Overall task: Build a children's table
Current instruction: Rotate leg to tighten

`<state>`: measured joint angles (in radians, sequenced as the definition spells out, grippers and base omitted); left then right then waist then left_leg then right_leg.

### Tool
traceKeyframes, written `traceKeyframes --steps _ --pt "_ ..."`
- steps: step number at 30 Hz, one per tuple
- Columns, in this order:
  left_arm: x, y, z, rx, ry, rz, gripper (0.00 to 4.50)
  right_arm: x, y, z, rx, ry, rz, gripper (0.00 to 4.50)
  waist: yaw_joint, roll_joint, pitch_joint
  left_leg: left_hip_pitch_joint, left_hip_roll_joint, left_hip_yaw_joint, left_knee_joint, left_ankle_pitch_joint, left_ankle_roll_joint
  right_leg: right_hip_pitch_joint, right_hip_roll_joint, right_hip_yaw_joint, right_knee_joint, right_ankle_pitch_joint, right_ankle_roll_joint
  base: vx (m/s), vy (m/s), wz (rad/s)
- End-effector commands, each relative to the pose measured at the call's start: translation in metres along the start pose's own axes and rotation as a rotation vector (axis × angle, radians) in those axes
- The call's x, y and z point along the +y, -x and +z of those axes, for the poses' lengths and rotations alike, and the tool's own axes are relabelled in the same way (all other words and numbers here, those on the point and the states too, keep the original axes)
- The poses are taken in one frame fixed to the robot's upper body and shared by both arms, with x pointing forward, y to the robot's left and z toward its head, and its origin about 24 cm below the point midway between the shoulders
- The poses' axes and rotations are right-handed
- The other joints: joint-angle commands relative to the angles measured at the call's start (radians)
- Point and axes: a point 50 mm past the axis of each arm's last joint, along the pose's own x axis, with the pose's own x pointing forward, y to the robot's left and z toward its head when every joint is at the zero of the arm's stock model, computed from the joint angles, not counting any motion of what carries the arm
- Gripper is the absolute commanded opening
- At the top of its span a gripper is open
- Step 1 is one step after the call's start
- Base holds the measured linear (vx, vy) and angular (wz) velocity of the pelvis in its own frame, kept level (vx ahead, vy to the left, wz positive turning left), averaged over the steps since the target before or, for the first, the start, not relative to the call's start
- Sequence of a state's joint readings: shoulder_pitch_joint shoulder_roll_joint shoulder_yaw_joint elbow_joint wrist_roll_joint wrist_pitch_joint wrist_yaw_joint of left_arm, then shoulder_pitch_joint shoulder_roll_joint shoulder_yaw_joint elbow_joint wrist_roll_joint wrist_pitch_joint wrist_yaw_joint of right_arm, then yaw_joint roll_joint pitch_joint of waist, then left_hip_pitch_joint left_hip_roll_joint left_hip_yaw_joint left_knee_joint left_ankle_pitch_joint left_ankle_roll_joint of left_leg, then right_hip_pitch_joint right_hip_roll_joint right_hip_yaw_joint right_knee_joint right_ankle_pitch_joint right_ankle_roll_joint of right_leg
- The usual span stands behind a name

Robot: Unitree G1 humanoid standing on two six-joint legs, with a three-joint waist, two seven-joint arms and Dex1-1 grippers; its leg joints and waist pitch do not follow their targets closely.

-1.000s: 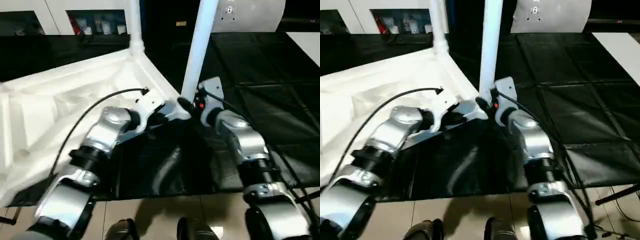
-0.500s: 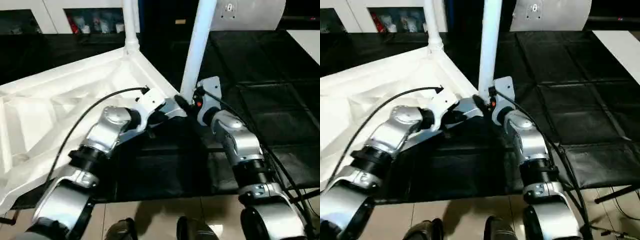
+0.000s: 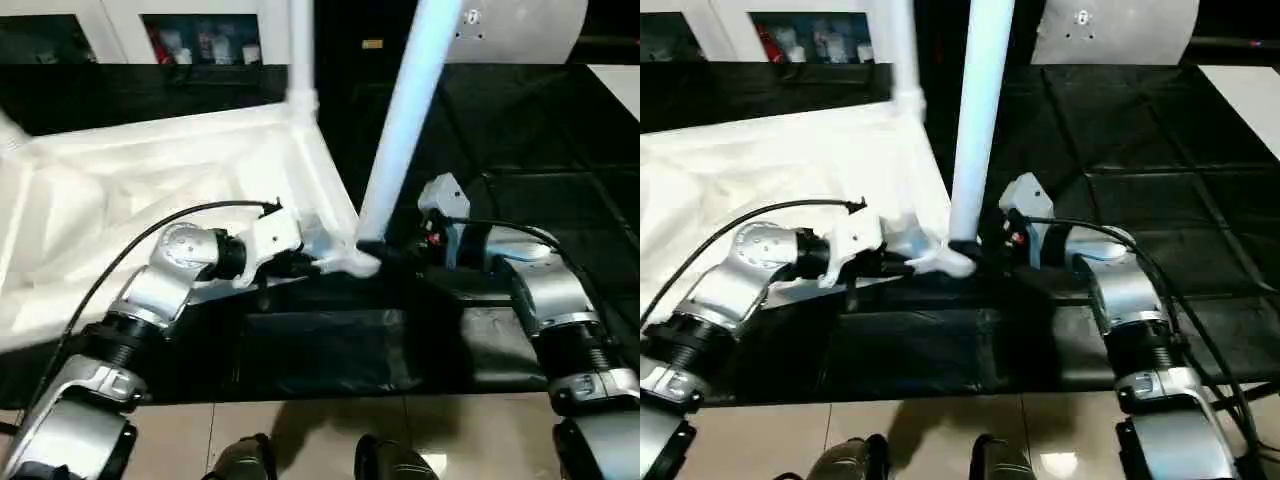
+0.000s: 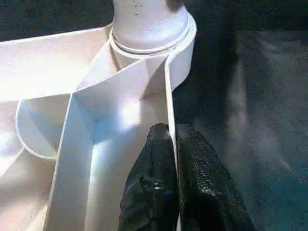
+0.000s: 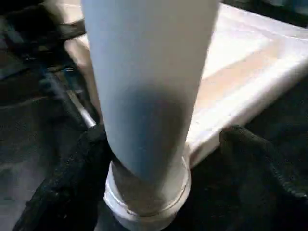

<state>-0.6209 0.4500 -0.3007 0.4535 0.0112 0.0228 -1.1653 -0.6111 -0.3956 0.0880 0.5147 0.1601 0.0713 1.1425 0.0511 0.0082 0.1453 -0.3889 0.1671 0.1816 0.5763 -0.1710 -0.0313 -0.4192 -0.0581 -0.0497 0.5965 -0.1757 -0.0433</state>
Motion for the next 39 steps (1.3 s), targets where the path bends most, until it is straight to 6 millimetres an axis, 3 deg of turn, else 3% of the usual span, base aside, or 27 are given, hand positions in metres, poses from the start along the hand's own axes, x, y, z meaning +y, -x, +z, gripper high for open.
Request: traceKeyframes --steps 1,6,13,17,18,21,24,25,29,31,39 --pt "-0.009 0.001 0.002 -0.001 -0.040 -0.097 0.00 -0.005 0.013 0.002 -0.017 0.009 0.007 3.73 0.001 0.001 -0.084 0.023 0.069 -0.015 -0.053 -0.086 0.137 0.061 -0.087 0.050 -0.047 -0.050 -0.290 0.000 0.000 0.00" --pt "-0.015 0.004 0.004 -0.015 -0.069 -0.180 0.00 0.005 0.015 -0.002 0.010 0.008 0.183 3.73 0.009 -0.002 -0.086 0.021 0.068 -0.014 -0.049 -0.059 0.162 0.061 -0.085 0.048 -0.043 -0.016 -0.297 0.000 0.000 0.00" --pt "-0.021 0.004 0.006 -0.030 -0.086 -0.234 0.00 0.009 0.008 -0.003 -0.003 -0.021 0.251 3.59 0.010 -0.003 -0.085 0.024 0.071 -0.016 -0.053 -0.105 0.127 0.058 -0.089 0.049 -0.052 -0.119 -0.282 0.000 0.000 0.00" --pt "-0.025 0.002 0.009 -0.046 -0.088 -0.255 0.00 0.012 0.004 -0.002 -0.011 -0.038 0.302 3.20 0.011 -0.002 -0.090 0.022 0.070 -0.015 -0.049 -0.072 0.137 0.060 -0.088 0.048 -0.044 -0.069 -0.291 0.000 0.000 0.00" --pt "-0.026 0.001 0.010 -0.047 -0.088 -0.258 0.00 0.013 0.003 -0.003 -0.011 -0.041 0.309 3.20 0.010 -0.006 -0.090 0.021 0.070 -0.014 -0.049 -0.065 0.145 0.060 -0.087 0.048 -0.043 -0.054 -0.292 0.000 0.000 0.00" --pt "-0.026 0.001 0.009 -0.049 -0.091 -0.264 0.00 0.013 0.003 -0.003 -0.008 -0.051 0.332 2.81 0.012 -0.006 -0.090 0.021 0.069 -0.015 -0.048 -0.068 0.148 0.061 -0.089 0.047 -0.045 -0.078 -0.287 0.000 0.000 0.00" --pt "-0.026 0.001 0.009 -0.048 -0.092 -0.263 0.00 0.014 0.003 -0.003 -0.009 -0.054 0.339 2.72 0.011 -0.005 -0.091 0.020 0.069 -0.016 -0.048 -0.075 0.142 0.060 -0.089 0.047 -0.046 -0.095 -0.283 0.000 0.000 0.00" --pt "-0.026 0.002 0.009 -0.046 -0.092 -0.263 0.00 0.014 0.003 -0.003 -0.011 -0.059 0.348 2.38 0.012 -0.005 -0.091 0.021 0.069 -0.015 -0.048 -0.079 0.138 0.060 -0.089 0.047 -0.046 -0.102 -0.281 0.000 0.000 0.00" --pt "-0.027 0.002 0.009 -0.043 -0.091 -0.261 0.00 0.015 0.003 -0.004 -0.010 -0.066 0.363 2.27 0.012 -0.004 -0.093 0.020 0.069 -0.016 -0.048 -0.080 0.134 0.061 -0.089 0.047 -0.045 -0.105 -0.281 0.000 0.000 0.00" --pt "-0.027 0.002 0.008 -0.041 -0.090 -0.261 0.00 0.015 0.003 -0.004 -0.012 -0.069 0.368 2.01 0.012 -0.005 -0.093 0.020 0.068 -0.016 -0.047 -0.082 0.133 0.061 -0.088 0.047 -0.045 -0.105 -0.281 0.000 0.000 0.00" --pt "-0.019 -0.003 0.010 -0.050 -0.044 -0.164 0.00 0.023 -0.002 -0.008 -0.026 -0.104 0.312 1.91 0.013 -0.007 -0.093 0.019 0.068 -0.015 -0.045 -0.068 0.137 0.060 -0.088 0.048 -0.044 -0.096 -0.278 0.000 0.000 0.00"
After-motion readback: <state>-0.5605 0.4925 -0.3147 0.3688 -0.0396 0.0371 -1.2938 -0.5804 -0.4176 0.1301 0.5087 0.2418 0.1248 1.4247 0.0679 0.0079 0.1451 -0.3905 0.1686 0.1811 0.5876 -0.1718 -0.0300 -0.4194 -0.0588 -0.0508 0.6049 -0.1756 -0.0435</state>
